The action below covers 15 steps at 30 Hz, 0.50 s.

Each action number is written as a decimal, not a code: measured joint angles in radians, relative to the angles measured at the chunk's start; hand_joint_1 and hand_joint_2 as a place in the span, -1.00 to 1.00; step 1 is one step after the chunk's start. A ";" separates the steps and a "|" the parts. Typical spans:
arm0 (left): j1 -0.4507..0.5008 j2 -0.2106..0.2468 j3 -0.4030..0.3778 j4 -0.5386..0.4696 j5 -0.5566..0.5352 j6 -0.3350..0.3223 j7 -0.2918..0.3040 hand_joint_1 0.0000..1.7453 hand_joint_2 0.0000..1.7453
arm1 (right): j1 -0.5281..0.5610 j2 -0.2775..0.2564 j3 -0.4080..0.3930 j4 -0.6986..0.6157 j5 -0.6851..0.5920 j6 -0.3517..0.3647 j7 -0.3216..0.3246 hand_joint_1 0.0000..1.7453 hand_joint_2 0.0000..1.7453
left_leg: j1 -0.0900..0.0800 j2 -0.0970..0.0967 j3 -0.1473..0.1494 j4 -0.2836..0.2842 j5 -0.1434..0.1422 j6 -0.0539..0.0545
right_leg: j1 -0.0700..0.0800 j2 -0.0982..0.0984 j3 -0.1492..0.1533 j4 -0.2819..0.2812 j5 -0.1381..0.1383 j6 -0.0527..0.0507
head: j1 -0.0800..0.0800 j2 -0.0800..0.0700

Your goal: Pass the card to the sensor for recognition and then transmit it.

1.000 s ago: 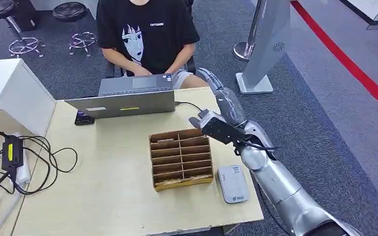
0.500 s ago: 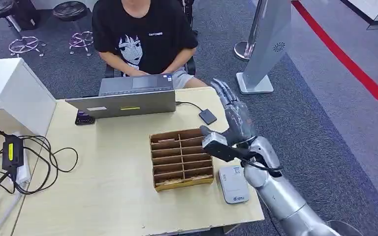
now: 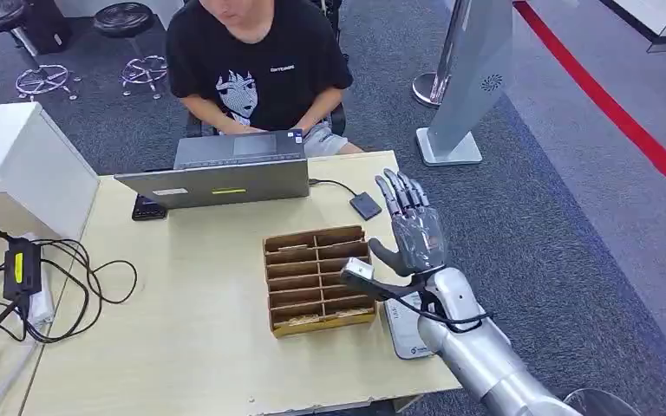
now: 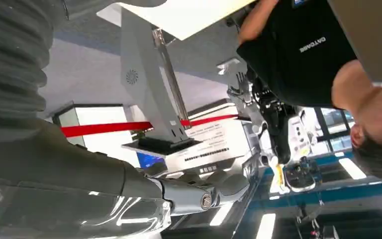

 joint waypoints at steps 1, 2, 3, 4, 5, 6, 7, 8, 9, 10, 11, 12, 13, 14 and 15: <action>0.000 0.000 0.000 0.000 0.000 0.000 0.000 -1.00 1.00 | 0.000 0.000 0.001 0.005 0.000 0.000 0.000 -1.00 1.00 | 0.000 0.000 0.000 0.000 0.000 0.000 | 0.000 0.000 0.000 0.000 0.000 0.000 | 0.000 0.000; 0.000 0.000 0.000 0.000 0.000 0.000 0.000 -1.00 1.00 | 0.000 0.002 0.002 0.010 0.000 0.000 0.000 -1.00 1.00 | 0.000 0.000 0.000 0.000 0.000 0.000 | 0.000 0.000 0.000 0.000 0.000 0.000 | 0.000 0.000; 0.000 0.000 0.000 0.000 -0.001 0.000 0.000 -1.00 1.00 | 0.000 0.003 0.003 0.013 0.000 0.000 0.000 -1.00 1.00 | 0.000 0.000 0.000 0.000 0.000 0.000 | 0.000 0.000 0.000 0.000 0.000 0.000 | 0.000 0.000; 0.000 0.000 0.000 0.000 -0.002 0.000 0.000 -1.00 1.00 | 0.000 0.004 0.003 0.015 0.004 0.000 0.001 -1.00 1.00 | 0.000 0.000 0.000 0.000 0.000 0.000 | 0.000 0.000 0.000 0.000 0.000 0.000 | 0.000 0.000; 0.000 0.000 0.000 0.000 -0.002 0.000 0.000 -1.00 1.00 | 0.000 0.006 0.004 0.019 0.010 0.000 0.002 -1.00 1.00 | 0.000 0.000 0.000 0.000 0.000 0.000 | 0.000 0.000 0.000 0.000 0.000 0.000 | 0.000 0.000; 0.000 0.000 0.000 0.000 -0.004 0.000 0.000 -1.00 1.00 | 0.000 0.008 0.005 0.021 0.013 0.000 0.002 -1.00 1.00 | 0.000 0.000 0.000 0.000 0.000 0.000 | 0.000 0.000 0.000 0.000 0.000 0.000 | 0.000 0.000; 0.000 0.000 0.000 0.000 -0.005 0.000 0.000 -1.00 1.00 | 0.000 0.011 0.006 0.024 0.019 0.000 0.002 -1.00 1.00 | 0.000 0.000 0.000 0.000 0.000 0.000 | 0.000 0.000 0.000 0.000 0.000 0.000 | 0.000 0.000; 0.000 0.000 0.000 0.000 -0.005 0.000 0.000 -1.00 1.00 | 0.000 0.015 0.008 0.026 0.021 0.000 0.002 -1.00 1.00 | 0.000 0.000 0.000 0.000 0.000 0.000 | 0.000 0.000 0.000 0.000 0.000 0.000 | 0.000 0.000; 0.000 0.000 0.000 0.000 -0.005 0.000 0.000 -1.00 1.00 | 0.000 0.018 0.010 0.028 0.022 0.000 0.002 -1.00 1.00 | 0.000 0.000 0.000 0.000 0.000 0.000 | 0.000 0.000 0.000 0.000 0.000 0.000 | 0.000 0.000; 0.000 0.000 0.000 0.000 -0.005 0.000 0.000 -1.00 1.00 | 0.000 0.021 0.013 0.029 0.024 0.000 0.000 -1.00 1.00 | 0.000 0.000 0.000 0.000 0.000 0.000 | 0.000 0.000 0.000 0.000 0.000 0.000 | 0.000 0.000; 0.000 0.000 0.000 0.000 -0.005 0.000 0.000 -1.00 1.00 | 0.000 0.024 0.016 0.031 0.024 0.000 0.000 -1.00 1.00 | 0.000 0.000 0.000 0.000 0.000 0.000 | 0.000 0.000 0.000 0.000 0.000 0.000 | 0.000 0.000; 0.000 0.000 0.000 0.000 -0.005 0.000 0.000 -1.00 1.00 | -0.001 0.026 0.018 0.032 0.024 0.000 0.000 -1.00 1.00 | 0.000 0.000 0.000 0.000 0.000 0.000 | 0.000 0.000 0.000 0.000 0.000 0.000 | 0.000 0.000; 0.000 0.000 0.000 0.000 -0.005 0.000 0.000 -1.00 1.00 | -0.001 0.028 0.021 0.032 0.024 0.000 0.000 -1.00 1.00 | 0.000 0.000 0.000 0.000 0.000 0.000 | 0.000 0.000 0.000 0.000 0.000 0.000 | 0.000 0.000; 0.000 0.000 0.000 0.000 -0.005 0.000 0.000 -1.00 1.00 | -0.001 0.030 0.022 0.034 0.024 0.000 0.000 -1.00 1.00 | 0.000 0.000 0.000 0.000 0.000 0.000 | 0.000 0.000 0.000 0.000 0.000 0.000 | 0.000 0.000; 0.000 0.000 0.000 0.000 -0.005 0.000 0.000 -1.00 1.00 | -0.001 0.030 0.024 0.034 0.024 0.000 0.000 -1.00 1.00 | 0.000 0.000 0.000 0.000 0.000 0.000 | 0.000 0.000 0.000 0.000 0.000 0.000 | 0.000 0.000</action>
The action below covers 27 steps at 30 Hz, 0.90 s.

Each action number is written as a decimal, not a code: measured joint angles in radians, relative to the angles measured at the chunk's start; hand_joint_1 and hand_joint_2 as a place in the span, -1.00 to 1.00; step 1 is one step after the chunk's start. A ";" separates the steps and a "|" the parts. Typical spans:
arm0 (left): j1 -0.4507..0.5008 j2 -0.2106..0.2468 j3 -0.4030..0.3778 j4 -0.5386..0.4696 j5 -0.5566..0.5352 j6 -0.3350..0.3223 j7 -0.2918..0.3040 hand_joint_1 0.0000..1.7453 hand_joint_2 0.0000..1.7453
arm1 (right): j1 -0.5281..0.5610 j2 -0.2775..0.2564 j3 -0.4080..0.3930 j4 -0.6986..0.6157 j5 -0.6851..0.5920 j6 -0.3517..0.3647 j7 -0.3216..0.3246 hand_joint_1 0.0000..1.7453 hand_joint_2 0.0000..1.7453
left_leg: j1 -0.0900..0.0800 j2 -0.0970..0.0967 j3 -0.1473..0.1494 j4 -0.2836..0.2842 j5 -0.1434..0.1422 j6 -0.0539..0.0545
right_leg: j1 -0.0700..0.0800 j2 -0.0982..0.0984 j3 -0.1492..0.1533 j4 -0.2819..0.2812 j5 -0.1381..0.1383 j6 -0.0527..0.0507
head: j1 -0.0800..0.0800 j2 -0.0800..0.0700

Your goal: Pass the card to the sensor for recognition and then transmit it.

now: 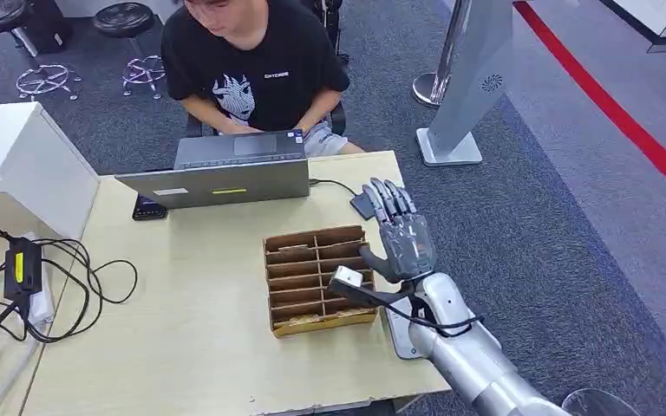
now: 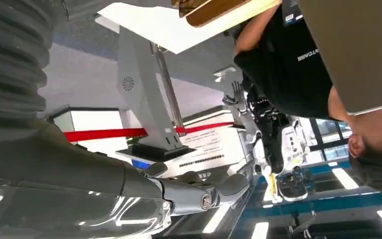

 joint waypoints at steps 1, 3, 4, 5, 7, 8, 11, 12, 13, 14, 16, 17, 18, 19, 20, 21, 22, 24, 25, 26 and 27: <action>0.000 0.000 0.000 0.000 0.000 0.000 0.000 -1.00 1.00 | 0.000 0.000 0.001 0.000 0.000 0.000 0.000 -1.00 1.00 | 0.000 0.000 0.000 0.000 0.000 0.000 | 0.000 0.000 0.000 0.000 0.000 0.000 | 0.000 0.000; 0.000 0.000 0.000 0.000 0.000 0.000 0.000 -1.00 1.00 | 0.000 0.002 0.002 0.000 0.000 0.000 0.000 -1.00 1.00 | 0.000 0.000 0.000 0.000 0.000 0.000 | 0.000 0.000 0.000 0.000 0.000 0.000 | 0.000 0.000; 0.000 0.000 0.000 0.000 0.000 0.000 0.000 -1.00 1.00 | 0.000 0.003 0.002 0.000 0.000 0.000 0.000 -1.00 1.00 | 0.000 0.000 0.000 0.000 0.000 0.000 | 0.000 0.000 0.000 0.000 0.000 0.000 | 0.000 0.000; 0.000 0.000 0.000 0.000 0.000 0.000 0.000 -1.00 1.00 | 0.000 0.003 0.003 0.000 0.000 0.000 0.000 -1.00 1.00 | 0.000 0.000 0.000 0.000 0.000 0.000 | 0.000 0.000 0.000 0.000 0.000 0.000 | 0.000 0.000; 0.000 0.000 0.000 0.000 0.000 0.000 0.000 -1.00 1.00 | -0.001 0.003 0.005 0.001 -0.002 0.000 0.000 -1.00 1.00 | 0.000 0.000 0.000 0.000 0.000 0.000 | 0.000 0.000 0.000 0.000 0.000 0.000 | 0.000 0.000; 0.000 0.000 0.000 0.000 0.000 0.000 0.000 -1.00 1.00 | -0.002 0.003 0.005 0.001 -0.005 0.000 0.000 -1.00 1.00 | 0.000 0.000 0.000 0.000 0.000 0.000 | 0.000 0.000 0.000 0.000 0.000 0.000 | 0.000 0.000; 0.000 0.000 0.000 0.000 0.000 0.000 0.000 -1.00 1.00 | -0.004 0.003 0.013 0.001 -0.014 0.000 0.000 -1.00 1.00 | 0.000 0.000 0.000 0.000 0.000 0.000 | 0.000 0.000 0.000 0.000 0.000 0.000 | 0.000 0.000; 0.000 0.000 0.000 0.000 0.000 0.000 0.000 -1.00 1.00 | -0.005 0.003 0.017 0.000 -0.015 0.001 0.000 -1.00 1.00 | 0.000 0.000 0.000 0.000 0.000 0.000 | 0.000 0.000 0.000 0.000 0.000 0.000 | 0.000 0.000; 0.000 0.000 0.000 0.000 0.000 0.000 0.000 -1.00 1.00 | -0.005 0.004 0.021 0.000 -0.017 0.002 -0.001 -1.00 1.00 | 0.000 0.000 0.000 0.000 0.000 0.000 | 0.000 0.000 0.000 0.000 0.000 0.000 | 0.000 0.000; 0.000 0.000 0.000 0.000 0.000 0.000 0.000 -1.00 1.00 | -0.005 0.005 0.024 0.000 -0.018 0.003 -0.001 -1.00 1.00 | 0.000 0.000 0.000 0.000 0.000 0.000 | 0.000 0.000 0.000 0.000 0.000 0.000 | 0.000 0.000; 0.000 0.000 0.000 0.000 -0.001 0.000 0.000 -1.00 1.00 | -0.006 0.009 0.033 -0.001 -0.019 0.006 -0.001 -1.00 1.00 | 0.000 0.000 0.000 0.000 0.000 0.000 | 0.000 0.000 0.000 0.000 0.000 0.000 | 0.000 0.000; 0.000 0.000 0.000 0.000 -0.002 0.000 0.000 -1.00 1.00 | -0.006 0.014 0.037 -0.001 -0.020 0.008 -0.001 -1.00 1.00 | 0.000 0.000 0.000 0.000 0.000 0.000 | 0.000 0.000 0.000 0.000 0.000 0.000 | 0.000 0.000; 0.000 0.000 0.000 0.000 -0.002 0.000 0.000 -1.00 1.00 | -0.007 0.016 0.040 -0.001 -0.021 0.010 -0.002 -1.00 1.00 | 0.000 0.000 0.000 0.000 0.000 0.000 | 0.000 0.000 0.000 0.000 0.000 0.000 | 0.000 0.000; 0.000 0.000 0.000 0.000 -0.002 0.000 0.000 -1.00 1.00 | -0.008 0.019 0.047 -0.001 -0.022 0.016 -0.002 -1.00 1.00 | 0.000 0.000 0.000 0.000 0.000 0.000 | 0.000 0.000 0.000 0.000 0.000 0.000 | 0.000 0.000; 0.000 0.000 0.000 0.000 -0.003 0.000 0.000 -1.00 1.00 | -0.009 0.022 0.053 0.000 -0.023 0.020 -0.002 -1.00 1.00 | 0.000 0.000 0.000 0.000 0.000 0.000 | 0.000 0.000 0.000 0.000 0.000 0.000 | 0.000 0.000; 0.000 0.000 0.000 0.000 -0.003 -0.001 0.000 -1.00 1.00 | -0.010 0.025 0.058 0.000 -0.022 0.021 -0.001 -1.00 1.00 | 0.000 0.000 0.000 0.000 0.000 0.000 | 0.000 0.000 0.000 0.000 0.000 0.000 | 0.000 0.000; 0.000 0.000 0.000 0.000 -0.005 -0.001 0.000 -1.00 1.00 | -0.012 0.029 0.063 0.001 -0.019 0.022 0.000 -1.00 1.00 | 0.000 0.000 0.000 0.000 0.000 0.000 | 0.000 0.000 0.000 0.000 0.000 0.000 | 0.000 0.000; -0.001 0.000 0.000 0.000 -0.010 -0.003 0.000 -1.00 1.00 | -0.023 0.036 0.079 0.008 -0.007 0.021 0.009 -1.00 1.00 | 0.000 0.000 0.000 0.000 0.000 0.000 | 0.000 0.000 0.000 0.000 0.000 0.000 | 0.000 0.000; -0.001 0.000 0.000 0.000 -0.011 -0.004 0.000 -1.00 1.00 | -0.029 0.042 0.087 0.013 0.000 0.021 0.014 -1.00 1.00 | 0.000 0.000 0.000 0.000 0.000 0.000 | 0.000 0.000 0.000 0.000 0.000 0.000 | 0.000 0.000; -0.001 0.000 0.000 0.000 -0.012 -0.003 0.000 -1.00 1.00 | -0.036 0.046 0.093 0.018 0.004 0.021 0.018 -1.00 1.00 | 0.000 0.000 0.000 0.000 0.000 0.000 | 0.000 0.000 0.000 0.000 0.000 0.000 | 0.000 0.000; -0.001 0.000 0.000 0.000 -0.012 -0.003 0.000 -1.00 1.00 | -0.042 0.051 0.100 0.025 0.008 0.021 0.022 -1.00 1.00 | 0.000 0.000 0.000 0.000 0.000 0.000 | 0.000 0.000 0.000 0.000 0.000 0.000 | 0.000 0.000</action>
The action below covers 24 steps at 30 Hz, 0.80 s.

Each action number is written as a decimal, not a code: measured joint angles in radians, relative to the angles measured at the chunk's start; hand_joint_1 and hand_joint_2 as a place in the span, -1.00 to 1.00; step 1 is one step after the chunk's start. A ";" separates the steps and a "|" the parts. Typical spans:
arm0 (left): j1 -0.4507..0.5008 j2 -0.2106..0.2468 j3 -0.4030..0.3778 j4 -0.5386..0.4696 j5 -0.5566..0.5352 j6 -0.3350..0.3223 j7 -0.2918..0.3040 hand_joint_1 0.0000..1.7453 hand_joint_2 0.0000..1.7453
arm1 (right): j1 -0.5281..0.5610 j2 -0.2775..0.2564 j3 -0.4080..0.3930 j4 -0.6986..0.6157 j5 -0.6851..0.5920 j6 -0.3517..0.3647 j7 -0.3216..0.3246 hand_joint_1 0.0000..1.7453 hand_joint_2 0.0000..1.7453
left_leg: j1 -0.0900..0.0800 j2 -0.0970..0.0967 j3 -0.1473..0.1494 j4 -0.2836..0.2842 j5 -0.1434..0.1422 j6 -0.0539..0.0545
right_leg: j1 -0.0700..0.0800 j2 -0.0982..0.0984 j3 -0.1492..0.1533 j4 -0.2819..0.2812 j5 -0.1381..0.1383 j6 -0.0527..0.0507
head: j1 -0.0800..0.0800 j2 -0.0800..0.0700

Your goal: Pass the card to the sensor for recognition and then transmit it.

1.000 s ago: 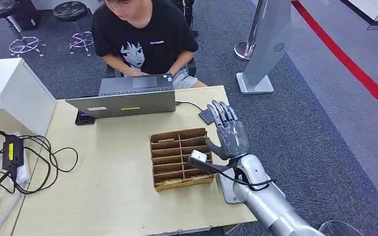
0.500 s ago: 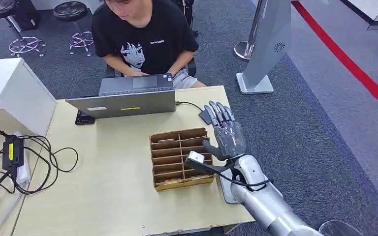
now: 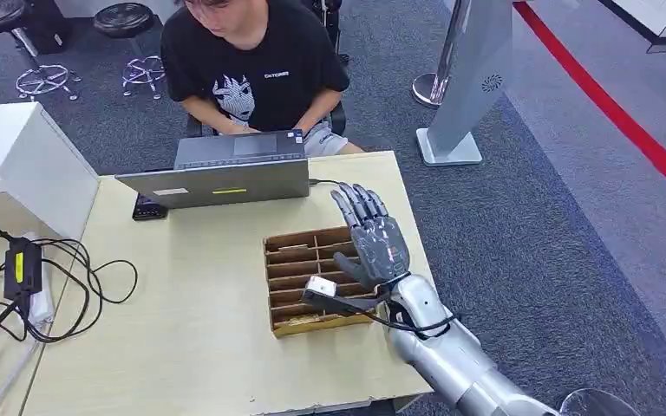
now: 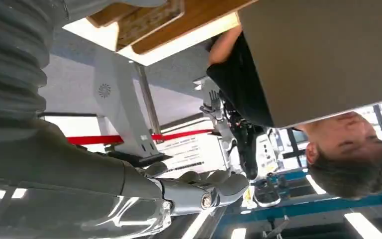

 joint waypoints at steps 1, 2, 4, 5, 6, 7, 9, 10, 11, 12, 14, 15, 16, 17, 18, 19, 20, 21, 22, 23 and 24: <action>0.000 0.000 0.000 0.000 0.000 0.000 0.000 -1.00 1.00 | -0.004 0.004 0.005 0.005 0.002 0.000 0.001 -1.00 1.00 | 0.000 0.000 0.000 0.000 0.000 0.000 | 0.000 0.000 0.000 0.000 0.000 0.000 | 0.000 0.000; 0.000 0.000 0.000 0.000 0.000 0.000 0.000 -1.00 1.00 | -0.009 0.008 0.009 0.012 0.006 0.000 0.003 -1.00 1.00 | 0.000 0.000 0.000 0.000 0.000 0.000 | 0.000 0.000 0.000 0.000 0.000 0.000 | 0.000 0.000; 0.000 0.000 0.000 0.000 -0.002 0.000 0.000 -1.00 1.00 | -0.019 0.015 0.021 0.027 0.002 -0.001 0.006 -1.00 1.00 | 0.000 0.000 0.000 0.000 0.000 0.000 | 0.000 0.000 0.000 0.000 0.000 0.000 | 0.000 0.000; 0.000 0.000 0.000 0.000 -0.002 0.000 0.000 -1.00 1.00 | -0.023 0.016 0.026 0.034 0.000 -0.002 0.010 -1.00 1.00 | 0.000 0.000 0.000 0.000 0.000 0.000 | 0.000 0.000 0.000 0.000 0.000 0.000 | 0.000 0.000; 0.000 0.000 0.000 0.000 -0.002 0.000 0.000 -1.00 1.00 | -0.026 0.018 0.031 0.038 -0.002 -0.002 0.010 -1.00 1.00 | 0.000 0.000 0.000 0.000 0.000 0.000 | 0.000 0.000 0.000 0.000 0.000 0.000 | 0.000 0.000; 0.000 0.000 0.000 0.000 -0.002 0.000 0.000 -1.00 1.00 | -0.028 0.019 0.034 0.043 -0.002 -0.002 0.011 -1.00 1.00 | 0.000 0.000 0.000 0.000 0.000 0.000 | 0.000 0.000 0.000 0.000 0.000 0.000 | 0.000 0.000; 0.000 0.000 0.000 0.000 -0.005 0.000 0.000 -1.00 1.00 | -0.035 0.021 0.042 0.051 0.006 -0.005 0.025 -1.00 1.00 | 0.000 0.000 0.000 0.000 0.000 0.000 | 0.000 0.000 0.000 0.000 0.000 0.000 | 0.000 0.000; 0.000 0.000 0.000 0.000 -0.006 0.000 0.000 -1.00 1.00 | -0.039 0.021 0.046 0.055 0.020 -0.008 0.039 -1.00 1.00 | 0.000 0.000 0.000 0.000 0.000 0.000 | 0.000 0.000 0.000 0.000 0.000 0.000 | 0.000 0.000; 0.000 0.000 0.000 0.000 -0.006 0.000 0.000 -1.00 1.00 | -0.045 0.021 0.051 0.059 0.037 -0.013 0.055 -1.00 1.00 | 0.000 0.000 0.000 0.000 0.000 0.000 | 0.000 0.000 0.000 0.000 0.000 0.000 | 0.000 0.000; 0.000 0.000 0.000 0.000 -0.006 0.000 0.000 -1.00 1.00 | -0.049 0.021 0.054 0.063 0.049 -0.017 0.064 -1.00 1.00 | 0.000 0.000 0.000 0.000 0.000 0.000 | 0.000 0.000 0.000 0.000 0.000 0.000 | 0.000 0.000; 0.000 0.000 0.000 0.000 -0.006 0.000 0.000 -1.00 1.00 | -0.054 0.021 0.057 0.068 0.072 -0.021 0.080 -1.00 1.00 | 0.000 0.000 0.000 0.000 0.000 0.000 | 0.000 0.000 0.000 0.000 0.000 0.000 | 0.000 0.000; 0.000 0.000 0.000 0.000 -0.008 0.000 0.000 -1.00 1.00 | -0.056 0.021 0.057 0.070 0.091 -0.021 0.091 -1.00 1.00 | 0.000 0.000 0.000 0.000 0.000 0.000 | 0.000 0.000 0.000 0.000 0.000 0.000 | 0.000 0.000; 0.000 0.000 0.000 0.000 -0.008 0.000 0.000 -1.00 1.00 | -0.057 0.021 0.057 0.071 0.106 -0.021 0.101 -1.00 1.00 | 0.000 0.000 0.000 0.000 0.000 0.000 | 0.000 0.000 0.000 0.000 0.000 0.000 | 0.000 0.000; 0.000 0.000 0.000 0.000 -0.009 0.000 0.000 -1.00 1.00 | -0.059 0.021 0.057 0.074 0.116 -0.021 0.108 -1.00 1.00 | 0.000 0.000 0.000 0.000 0.000 0.000 | 0.000 0.000 0.000 0.000 0.000 0.000 | 0.000 0.000; 0.000 0.000 0.000 0.000 -0.009 0.000 0.000 -1.00 1.00 | -0.060 0.021 0.057 0.075 0.121 -0.021 0.112 -1.00 1.00 | 0.000 0.000 0.000 0.000 0.000 0.000 | 0.000 0.000 0.000 0.000 0.000 0.000 | 0.000 0.000; 0.000 0.000 0.000 0.000 -0.009 0.000 0.000 -1.00 1.00 | -0.061 0.021 0.057 0.076 0.124 -0.021 0.114 -1.00 1.00 | 0.000 0.000 0.000 0.000 0.000 0.000 | 0.000 0.000 0.000 0.000 0.000 0.000 | 0.000 0.000; 0.000 0.000 0.000 0.000 -0.010 0.000 0.000 -1.00 1.00 | -0.061 0.021 0.057 0.077 0.126 -0.021 0.114 -1.00 1.00 | 0.000 0.000 0.000 0.000 0.000 0.000 | 0.000 0.000 0.000 0.000 0.000 0.000 | 0.000 0.000; 0.000 0.000 0.000 0.000 -0.010 0.000 0.000 -1.00 1.00 | -0.061 0.021 0.057 0.078 0.127 -0.021 0.114 -1.00 1.00 | 0.000 0.000 0.000 0.000 0.000 0.000 | 0.000 0.000 0.000 0.000 0.000 0.000 | 0.000 0.000; 0.000 0.000 0.000 0.000 -0.012 0.000 0.000 -1.00 1.00 | -0.061 0.021 0.057 0.078 0.127 -0.021 0.114 -1.00 1.00 | 0.000 0.000 0.000 0.000 0.000 0.000 | 0.000 0.000 0.000 0.000 0.000 0.000 | 0.000 0.000; 0.000 0.000 0.000 0.000 -0.012 0.000 0.000 -1.00 1.00 | -0.062 0.021 0.057 0.079 0.127 -0.021 0.114 -1.00 1.00 | 0.000 0.000 0.000 0.000 0.000 0.000 | 0.000 0.000 0.000 0.000 0.000 0.000 | 0.000 0.000; 0.000 0.000 0.000 0.000 -0.012 0.000 0.000 -1.00 1.00 | -0.062 0.021 0.057 0.080 0.127 -0.021 0.114 -1.00 1.00 | 0.000 0.000 0.000 0.000 0.000 0.000 | 0.000 0.000 0.000 0.000 0.000 0.000 | 0.000 0.000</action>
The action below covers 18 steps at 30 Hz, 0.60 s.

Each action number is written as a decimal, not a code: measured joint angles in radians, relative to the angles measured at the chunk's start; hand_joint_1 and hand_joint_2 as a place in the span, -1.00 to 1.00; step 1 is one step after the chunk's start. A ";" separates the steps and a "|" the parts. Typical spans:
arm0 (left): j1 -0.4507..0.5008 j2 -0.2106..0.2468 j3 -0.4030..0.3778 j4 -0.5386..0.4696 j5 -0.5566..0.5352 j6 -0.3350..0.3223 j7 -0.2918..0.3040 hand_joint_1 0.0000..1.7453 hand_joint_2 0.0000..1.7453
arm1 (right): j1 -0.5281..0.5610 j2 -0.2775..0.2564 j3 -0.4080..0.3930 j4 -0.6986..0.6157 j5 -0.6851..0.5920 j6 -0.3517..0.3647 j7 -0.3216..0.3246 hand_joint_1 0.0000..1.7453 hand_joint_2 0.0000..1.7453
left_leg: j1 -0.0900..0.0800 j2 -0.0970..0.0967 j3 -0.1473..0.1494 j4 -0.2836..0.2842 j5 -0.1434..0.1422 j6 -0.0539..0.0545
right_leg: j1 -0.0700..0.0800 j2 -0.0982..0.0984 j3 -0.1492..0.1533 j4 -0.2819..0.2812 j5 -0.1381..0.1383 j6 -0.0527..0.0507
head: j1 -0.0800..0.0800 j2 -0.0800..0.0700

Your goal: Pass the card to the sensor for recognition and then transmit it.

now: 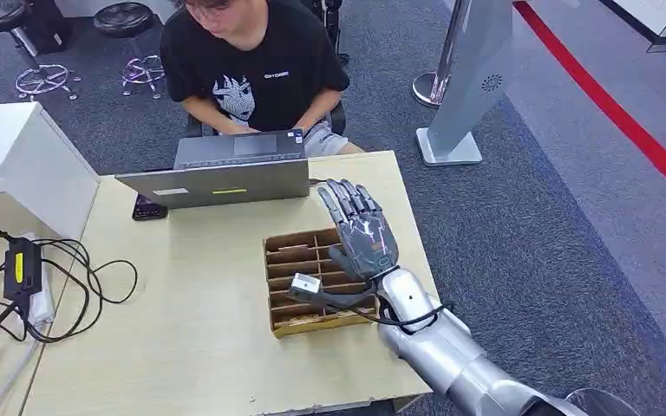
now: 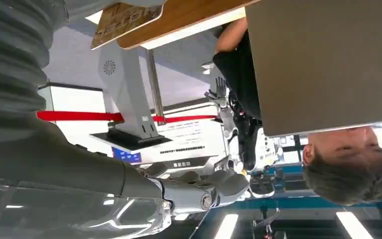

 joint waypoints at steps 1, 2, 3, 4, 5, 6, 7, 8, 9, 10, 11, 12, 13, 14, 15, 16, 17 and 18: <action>0.000 0.000 0.000 0.000 0.000 0.000 0.000 -1.00 1.00 | -0.001 0.000 0.000 0.002 0.000 0.000 0.000 -1.00 1.00 | 0.000 0.000 0.000 0.000 0.000 0.000 | 0.000 0.000 0.000 0.000 0.000 0.000 | 0.000 0.000; 0.000 0.000 0.000 0.000 0.000 0.000 0.000 -1.00 1.00 | -0.001 0.000 0.000 0.003 0.000 0.000 0.000 -1.00 1.00 | 0.000 0.000 0.000 0.000 0.000 0.000 | 0.000 0.000 0.000 0.000 0.000 0.000 | 0.000 0.000; 0.000 0.000 0.000 0.000 0.000 0.000 0.000 -1.00 1.00 | -0.002 0.000 0.000 0.003 0.000 0.000 0.000 -1.00 1.00 | 0.000 0.000 0.000 0.000 0.000 0.000 | 0.000 0.000 0.000 0.000 0.000 0.000 | 0.000 0.000; 0.000 0.000 0.000 0.000 0.000 0.000 0.000 -1.00 1.00 | -0.002 0.000 0.000 0.003 0.001 0.000 0.000 -1.00 1.00 | 0.000 0.000 0.000 0.000 0.000 0.000 | 0.000 0.000 0.000 0.000 0.000 0.000 | 0.000 0.000; 0.000 0.000 0.000 0.000 0.000 0.000 0.000 -1.00 1.00 | -0.002 0.000 0.000 0.003 0.001 0.000 0.000 -1.00 1.00 | 0.000 0.000 0.000 0.000 0.000 0.000 | 0.000 0.000 0.000 0.000 0.000 0.000 | 0.000 0.000; 0.000 0.000 0.000 0.000 0.000 0.000 0.000 -1.00 1.00 | -0.003 0.000 0.000 0.003 0.001 0.000 0.000 -1.00 1.00 | 0.000 0.000 0.000 0.000 0.000 0.000 | 0.000 0.000 0.000 0.000 0.000 0.000 | 0.000 0.000; 0.000 0.000 0.000 0.000 0.000 0.000 0.000 -1.00 1.00 | -0.003 0.000 0.000 0.003 0.001 0.000 0.000 -1.00 1.00 | 0.000 0.000 0.000 0.000 0.000 0.000 | 0.000 0.000 0.000 0.000 0.000 0.000 | 0.000 0.000; 0.000 0.000 0.000 0.000 -0.001 0.000 0.000 -1.00 1.00 | -0.003 0.000 0.000 0.003 0.001 0.000 0.000 -1.00 1.00 | 0.000 0.000 0.000 0.000 0.000 0.000 | 0.000 0.000 0.000 0.000 0.000 0.000 | 0.000 0.000; 0.000 0.000 0.000 0.000 -0.002 0.000 0.000 -1.00 1.00 | -0.003 0.000 0.000 0.003 0.001 0.000 0.002 -1.00 1.00 | 0.000 0.000 0.000 0.000 0.000 0.000 | 0.000 0.000 0.000 0.000 0.000 0.000 | 0.000 0.000; 0.000 0.000 0.000 0.000 -0.002 0.000 0.000 -1.00 1.00 | -0.004 0.000 -0.001 0.004 0.001 0.000 0.003 -1.00 1.00 | 0.000 0.000 0.000 0.000 0.000 0.000 | 0.000 0.000 0.000 0.000 0.000 0.000 | 0.000 0.000; 0.000 0.000 0.000 0.000 -0.003 0.000 0.000 -1.00 1.00 | -0.004 0.000 -0.002 0.006 0.000 0.000 0.004 -1.00 1.00 | 0.000 0.000 0.000 0.000 0.000 0.000 | 0.000 0.000 0.000 0.000 0.000 0.000 | 0.000 0.000; 0.000 0.000 0.000 0.000 -0.003 0.000 0.000 -1.00 1.00 | -0.004 0.000 -0.005 0.009 -0.001 0.000 0.004 -1.00 1.00 | 0.000 0.000 0.000 0.000 0.000 0.000 | 0.000 0.000 0.000 0.000 0.000 0.000 | 0.000 0.000; 0.000 0.000 0.000 0.000 -0.003 0.000 0.000 -1.00 1.00 | -0.004 0.000 -0.008 0.011 -0.001 0.000 0.005 -1.00 1.00 | 0.000 0.000 0.000 0.000 0.000 0.000 | 0.000 0.000 0.000 0.000 0.000 0.000 | 0.000 0.000; 0.000 0.000 0.000 0.000 -0.003 0.000 0.000 -1.00 1.00 | -0.004 0.000 -0.012 0.013 -0.001 0.000 0.005 -1.00 1.00 | 0.000 0.000 0.000 0.000 0.000 0.000 | 0.000 0.000 0.000 0.000 0.000 0.000 | 0.000 0.000; 0.000 0.000 0.000 0.000 -0.003 0.000 0.000 -1.00 1.00 | -0.004 0.000 -0.016 0.015 -0.001 0.000 0.003 -1.00 1.00 | 0.000 0.000 0.000 0.000 0.000 0.000 | 0.000 0.000 0.000 0.000 0.000 0.000 | 0.000 0.000; 0.000 0.000 0.000 0.000 -0.003 0.000 0.000 -1.00 1.00 | -0.004 0.000 -0.021 0.018 -0.001 0.000 0.001 -1.00 1.00 | 0.000 0.000 0.000 0.000 0.000 0.000 | 0.000 0.000 0.000 0.000 0.000 0.000 | 0.000 0.000; 0.000 0.000 0.000 0.000 -0.003 0.000 0.000 -1.00 1.00 | -0.004 0.000 -0.026 0.019 -0.001 0.000 0.000 -1.00 1.00 | 0.000 0.000 0.000 0.000 0.000 0.000 | 0.000 0.000 0.000 0.000 0.000 0.000 | 0.000 0.000; 0.000 0.000 0.000 0.000 -0.003 0.000 0.000 -1.00 1.00 | -0.004 -0.001 -0.029 0.021 -0.001 0.000 0.000 -1.00 1.00 | 0.000 0.000 0.000 0.000 0.000 0.000 | 0.000 0.000 0.000 0.000 0.000 0.000 | 0.000 0.000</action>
